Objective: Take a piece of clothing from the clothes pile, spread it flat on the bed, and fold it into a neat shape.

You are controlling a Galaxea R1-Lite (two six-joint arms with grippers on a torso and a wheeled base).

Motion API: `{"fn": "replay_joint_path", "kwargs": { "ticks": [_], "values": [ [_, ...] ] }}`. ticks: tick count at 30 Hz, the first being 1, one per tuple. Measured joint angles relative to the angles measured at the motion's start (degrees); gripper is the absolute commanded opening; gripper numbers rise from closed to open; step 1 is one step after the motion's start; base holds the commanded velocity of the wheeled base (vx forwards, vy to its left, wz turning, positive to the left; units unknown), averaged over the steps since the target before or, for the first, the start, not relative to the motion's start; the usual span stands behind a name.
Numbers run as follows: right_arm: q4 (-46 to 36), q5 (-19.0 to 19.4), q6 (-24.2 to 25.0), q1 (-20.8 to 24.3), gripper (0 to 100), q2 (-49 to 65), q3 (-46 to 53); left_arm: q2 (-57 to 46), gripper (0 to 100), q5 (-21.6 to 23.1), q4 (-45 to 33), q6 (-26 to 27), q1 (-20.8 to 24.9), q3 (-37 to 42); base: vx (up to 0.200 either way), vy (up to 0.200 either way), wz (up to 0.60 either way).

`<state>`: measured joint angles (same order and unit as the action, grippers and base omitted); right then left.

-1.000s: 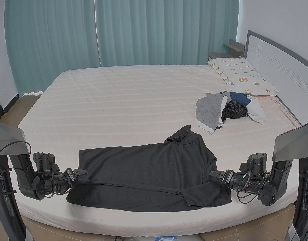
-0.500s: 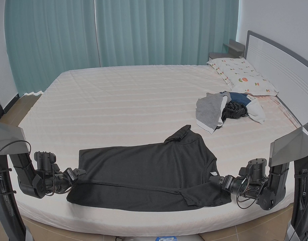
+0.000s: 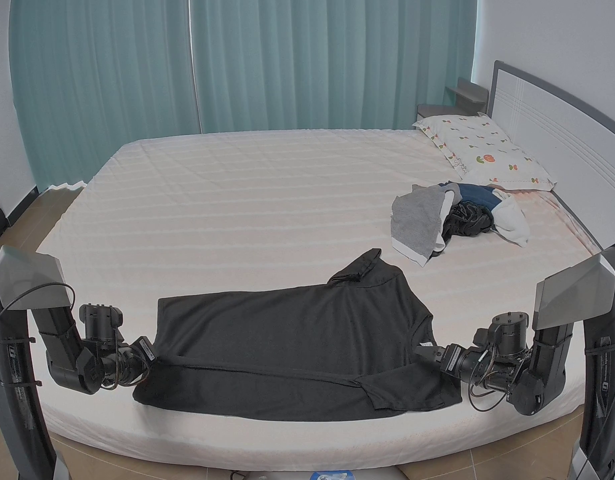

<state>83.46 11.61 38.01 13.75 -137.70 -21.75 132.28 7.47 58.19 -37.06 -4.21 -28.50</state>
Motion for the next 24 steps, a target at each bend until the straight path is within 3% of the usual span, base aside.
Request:
{"fn": "replay_joint_path", "kwargs": {
  "ticks": [13,24],
  "values": [
    [-0.02,5.46,-6.56,-0.69,100,-1.1,-2.08,0.63,0,-2.01,-0.02,-0.76,-0.5,-0.41,0.0,0.0,0.0],
    [-0.39,6.02,-10.35,-1.49,100,-3.0,-4.02,0.96,0,-2.01,-0.02,-0.82,-0.48,-0.41,0.0,0.0,0.0]
  ]
}}
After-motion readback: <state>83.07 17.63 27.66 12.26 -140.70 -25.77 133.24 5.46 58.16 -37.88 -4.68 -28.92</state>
